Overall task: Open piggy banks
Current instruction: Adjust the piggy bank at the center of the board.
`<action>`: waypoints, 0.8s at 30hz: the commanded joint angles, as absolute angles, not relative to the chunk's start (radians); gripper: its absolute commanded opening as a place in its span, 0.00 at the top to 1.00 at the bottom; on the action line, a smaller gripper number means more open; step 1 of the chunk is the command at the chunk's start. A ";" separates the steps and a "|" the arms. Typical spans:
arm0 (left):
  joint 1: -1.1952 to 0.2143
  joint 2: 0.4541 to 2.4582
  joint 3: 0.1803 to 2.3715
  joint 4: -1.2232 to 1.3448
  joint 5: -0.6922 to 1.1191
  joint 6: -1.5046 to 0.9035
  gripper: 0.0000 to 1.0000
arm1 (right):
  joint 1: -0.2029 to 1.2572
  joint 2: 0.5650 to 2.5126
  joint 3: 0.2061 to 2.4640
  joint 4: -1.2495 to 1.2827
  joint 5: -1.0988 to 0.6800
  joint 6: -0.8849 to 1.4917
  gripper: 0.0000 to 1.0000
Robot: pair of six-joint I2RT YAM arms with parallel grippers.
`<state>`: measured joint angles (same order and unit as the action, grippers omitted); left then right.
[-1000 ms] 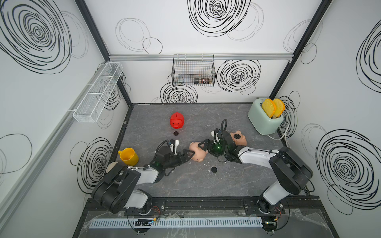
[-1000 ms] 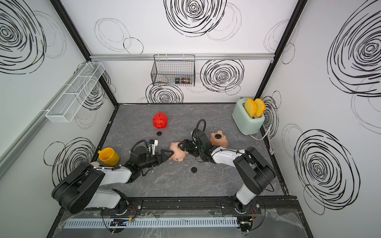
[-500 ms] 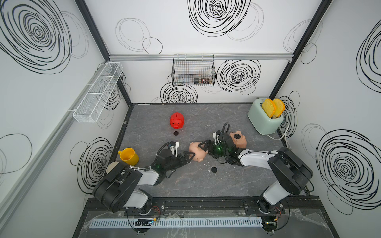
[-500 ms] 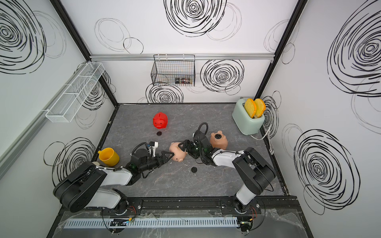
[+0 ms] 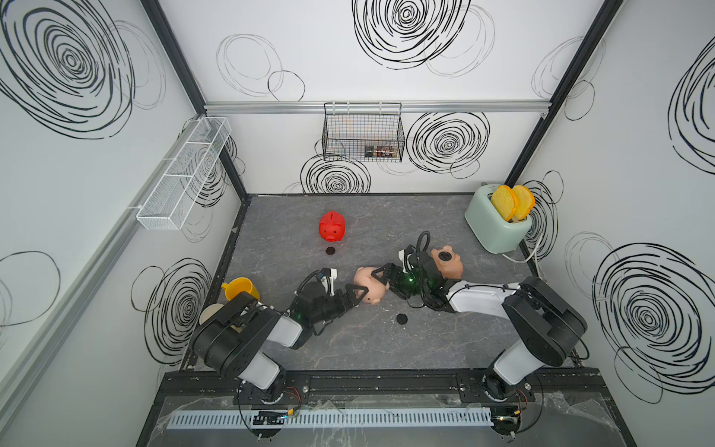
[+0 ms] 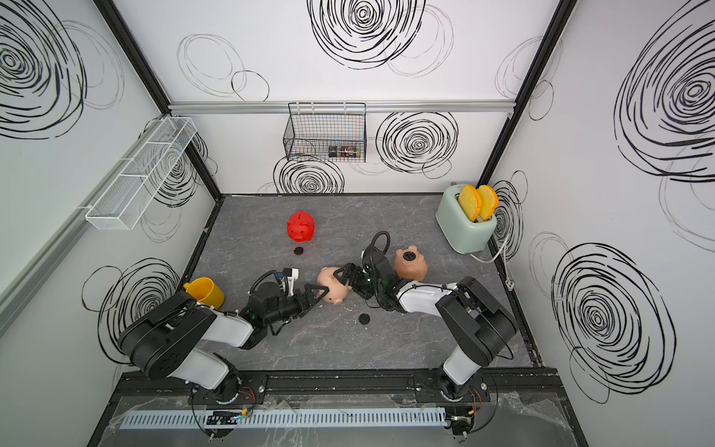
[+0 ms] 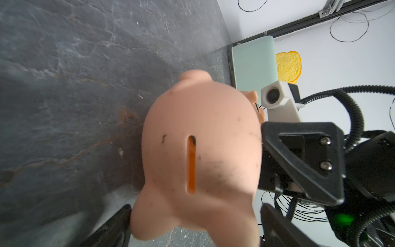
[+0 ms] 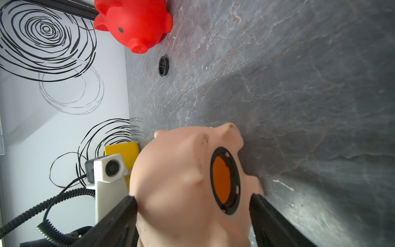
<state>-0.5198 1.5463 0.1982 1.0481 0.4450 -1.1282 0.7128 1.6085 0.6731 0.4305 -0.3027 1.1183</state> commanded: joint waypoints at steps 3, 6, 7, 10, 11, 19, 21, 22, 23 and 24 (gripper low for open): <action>-0.531 1.582 0.192 1.178 0.447 -1.169 0.04 | 0.721 1.635 0.644 0.378 -0.291 1.121 0.14; -0.529 1.605 0.195 1.207 0.457 -1.174 0.04 | 0.721 1.637 0.642 0.379 -0.291 1.121 0.14; -0.529 1.614 0.195 1.222 0.460 -1.180 0.04 | 0.721 1.635 0.641 0.378 -0.291 1.121 0.14; -0.529 1.644 0.193 1.272 0.469 -1.202 0.04 | 0.721 1.636 0.637 0.382 -0.291 1.123 0.14; -0.529 1.653 0.192 1.287 0.471 -1.210 0.04 | 0.722 1.636 0.635 0.383 -0.291 1.123 0.14; -0.529 1.705 0.183 1.370 0.483 -1.240 0.03 | 0.721 1.635 0.625 0.391 -0.291 1.124 0.14; -0.528 1.701 0.181 1.364 0.481 -1.235 0.01 | 0.721 1.635 0.624 0.390 -0.293 1.124 0.14; -0.527 1.697 0.181 1.357 0.479 -1.233 0.00 | 0.721 1.636 0.626 0.391 -0.294 1.124 0.14; -0.525 1.693 0.181 1.349 0.477 -1.227 0.01 | 0.721 1.635 0.626 0.390 -0.294 1.123 0.14; -0.525 1.688 0.180 1.342 0.476 -1.223 0.02 | 0.721 1.637 0.626 0.393 -0.295 1.123 0.14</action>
<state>-0.5255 1.6966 0.1886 1.2675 0.4709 -1.2190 0.7128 1.6112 0.6575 0.4633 -0.3035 1.1221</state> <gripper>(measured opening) 0.984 0.859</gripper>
